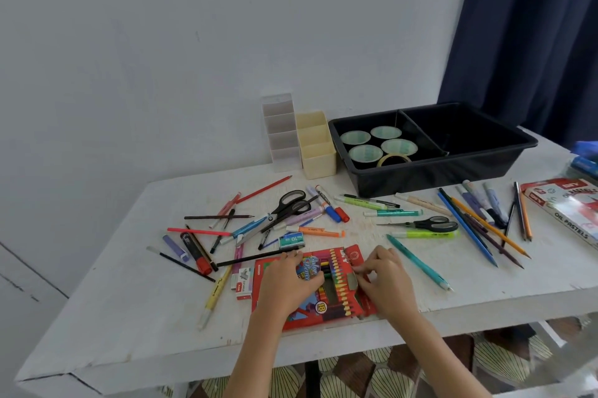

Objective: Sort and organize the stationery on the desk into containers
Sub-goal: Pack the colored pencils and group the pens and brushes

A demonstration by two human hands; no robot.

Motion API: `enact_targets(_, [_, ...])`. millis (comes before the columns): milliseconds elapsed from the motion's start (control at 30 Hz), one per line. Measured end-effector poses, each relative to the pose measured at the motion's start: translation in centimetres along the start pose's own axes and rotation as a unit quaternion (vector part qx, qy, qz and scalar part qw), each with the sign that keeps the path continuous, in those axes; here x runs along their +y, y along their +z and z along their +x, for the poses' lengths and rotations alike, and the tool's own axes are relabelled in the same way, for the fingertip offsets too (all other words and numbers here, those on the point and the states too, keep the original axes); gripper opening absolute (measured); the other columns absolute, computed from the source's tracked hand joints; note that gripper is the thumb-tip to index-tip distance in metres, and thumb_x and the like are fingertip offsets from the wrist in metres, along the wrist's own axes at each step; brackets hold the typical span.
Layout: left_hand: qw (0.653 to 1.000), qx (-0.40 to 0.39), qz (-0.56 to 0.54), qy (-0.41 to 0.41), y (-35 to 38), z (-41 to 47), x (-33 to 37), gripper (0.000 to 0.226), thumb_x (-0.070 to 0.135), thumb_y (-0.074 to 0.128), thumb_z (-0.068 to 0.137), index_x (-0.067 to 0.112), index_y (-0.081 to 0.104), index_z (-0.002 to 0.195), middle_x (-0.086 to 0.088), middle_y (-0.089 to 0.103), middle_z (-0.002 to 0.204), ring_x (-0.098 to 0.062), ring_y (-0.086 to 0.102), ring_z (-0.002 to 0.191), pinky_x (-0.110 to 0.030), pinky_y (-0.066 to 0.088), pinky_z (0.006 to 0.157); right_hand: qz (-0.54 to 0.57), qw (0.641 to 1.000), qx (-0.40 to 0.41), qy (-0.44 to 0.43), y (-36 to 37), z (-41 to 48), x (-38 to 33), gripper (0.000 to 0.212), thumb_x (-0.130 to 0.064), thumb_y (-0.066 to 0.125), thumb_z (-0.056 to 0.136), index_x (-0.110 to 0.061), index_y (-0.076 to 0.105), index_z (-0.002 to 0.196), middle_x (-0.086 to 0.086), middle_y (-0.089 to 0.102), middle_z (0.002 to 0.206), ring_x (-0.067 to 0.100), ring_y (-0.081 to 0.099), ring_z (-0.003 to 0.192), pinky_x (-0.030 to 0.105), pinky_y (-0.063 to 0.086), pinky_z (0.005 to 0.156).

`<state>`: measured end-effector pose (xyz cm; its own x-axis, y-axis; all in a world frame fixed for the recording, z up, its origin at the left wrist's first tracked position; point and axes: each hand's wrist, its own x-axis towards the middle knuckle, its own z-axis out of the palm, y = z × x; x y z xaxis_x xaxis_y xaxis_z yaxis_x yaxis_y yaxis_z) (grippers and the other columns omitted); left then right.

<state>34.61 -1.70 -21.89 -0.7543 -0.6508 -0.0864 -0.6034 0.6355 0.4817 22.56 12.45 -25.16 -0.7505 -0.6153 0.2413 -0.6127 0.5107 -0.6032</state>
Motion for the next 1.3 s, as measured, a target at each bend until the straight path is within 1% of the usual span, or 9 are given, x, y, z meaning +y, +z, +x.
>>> enact_targets(100, [1.000, 0.002, 0.007, 0.002, 0.1, 0.1, 0.0, 0.075, 0.058, 0.056, 0.083, 0.018, 0.037, 0.144, 0.002, 0.032, 0.151, -0.014, 0.027, 0.140, -0.032, 0.025, 0.114, -0.003, 1.000, -0.016, 0.018, -0.4, 0.6, -0.2, 0.006, -0.030, 0.070, 0.081, -0.024, 0.070, 0.082, -0.014, 0.048, 0.089, 0.005, 0.042, 0.093, 0.016, 0.038, 0.069])
enact_targets(367, [1.000, 0.009, 0.014, 0.003, 0.4, 0.5, -0.1, 0.076, 0.058, 0.056, 0.082, 0.019, 0.037, 0.144, 0.002, 0.032, 0.151, -0.014, 0.027, 0.140, -0.030, 0.024, 0.113, 0.020, 0.992, -0.126, 0.018, -1.3, 2.0, -0.2, 0.013, -0.024, 0.061, 0.089, -0.022, 0.073, 0.094, -0.013, 0.052, 0.094, 0.003, 0.049, 0.086, 0.014, 0.041, 0.070])
enact_targets(500, [0.999, 0.017, 0.035, 0.012, 0.6, 0.5, 0.1, 0.077, 0.056, 0.055, 0.083, 0.015, 0.034, 0.145, 0.000, 0.031, 0.152, -0.015, 0.024, 0.141, -0.028, 0.023, 0.113, 0.044, 0.993, -0.080, 0.078, -1.6, 3.3, -0.4, 0.015, -0.023, 0.057, 0.091, -0.019, 0.070, 0.098, -0.008, 0.063, 0.093, 0.003, 0.056, 0.078, 0.013, 0.042, 0.061])
enact_targets(567, [0.999, 0.019, 0.043, 0.013, 0.6, 0.6, 0.2, 0.078, 0.056, 0.055, 0.083, 0.015, 0.032, 0.146, -0.001, 0.030, 0.152, -0.015, 0.023, 0.142, -0.029, 0.023, 0.113, 0.051, 0.993, -0.047, 0.095, -1.3, 4.2, -1.0, 0.017, -0.022, 0.056, 0.092, -0.018, 0.068, 0.104, -0.005, 0.065, 0.096, 0.004, 0.057, 0.081, 0.015, 0.044, 0.063])
enact_targets(800, [0.998, 0.020, 0.051, 0.012, 0.9, 0.7, 0.0, 0.079, 0.059, 0.051, 0.084, 0.017, 0.029, 0.147, 0.001, 0.026, 0.154, -0.013, 0.020, 0.143, -0.030, 0.021, 0.114, 0.025, 0.998, -0.049, -0.003, 1.2, 8.5, -4.1, 0.021, -0.015, 0.055, 0.092, -0.015, 0.066, 0.110, 0.001, 0.062, 0.107, 0.009, 0.055, 0.091, 0.021, 0.046, 0.080])
enact_targets(1000, [0.998, 0.018, 0.056, 0.003, 1.1, 1.0, -0.2, 0.079, 0.060, 0.049, 0.084, 0.019, 0.026, 0.148, 0.004, 0.023, 0.155, -0.012, 0.016, 0.144, -0.029, 0.020, 0.114, -0.031, 0.994, -0.081, -0.069, 2.9, 12.8, -6.4, 0.025, -0.008, 0.050, 0.094, -0.011, 0.068, 0.111, 0.008, 0.065, 0.110, 0.019, 0.059, 0.099, 0.026, 0.045, 0.085])
enact_targets(1100, [0.998, 0.013, 0.058, 0.003, 1.0, 1.1, -0.4, 0.079, 0.061, 0.048, 0.084, 0.021, 0.026, 0.148, 0.006, 0.022, 0.155, -0.011, 0.016, 0.144, -0.029, 0.020, 0.115, -0.018, 0.990, -0.102, -0.093, 4.0, 14.0, -7.2, 0.027, -0.003, 0.050, 0.092, -0.009, 0.069, 0.110, 0.006, 0.066, 0.112, 0.019, 0.060, 0.102, 0.024, 0.045, 0.084])
enact_targets(1233, [0.999, 0.015, 0.035, 0.013, 0.9, 1.1, -0.6, 0.079, 0.062, 0.050, 0.083, 0.022, 0.028, 0.148, 0.006, 0.024, 0.155, -0.010, 0.017, 0.143, -0.029, 0.019, 0.115, 0.051, 0.976, -0.177, -0.115, 5.8, 13.9, -8.1, 0.017, -0.007, 0.058, 0.089, -0.009, 0.071, 0.099, 0.005, 0.067, 0.100, 0.010, 0.057, 0.085, 0.012, 0.043, 0.070])
enact_targets(1300, [1.000, 0.008, 0.008, 0.017, 0.8, 1.0, -0.9, 0.076, 0.059, 0.052, 0.085, 0.021, 0.029, 0.147, 0.006, 0.024, 0.155, -0.010, 0.016, 0.143, -0.029, 0.018, 0.115, 0.057, 0.971, -0.197, -0.123, 6.4, 13.5, -8.2, 0.016, -0.007, 0.058, 0.089, -0.009, 0.071, 0.099, 0.004, 0.066, 0.098, 0.009, 0.056, 0.083, 0.015, 0.046, 0.073])
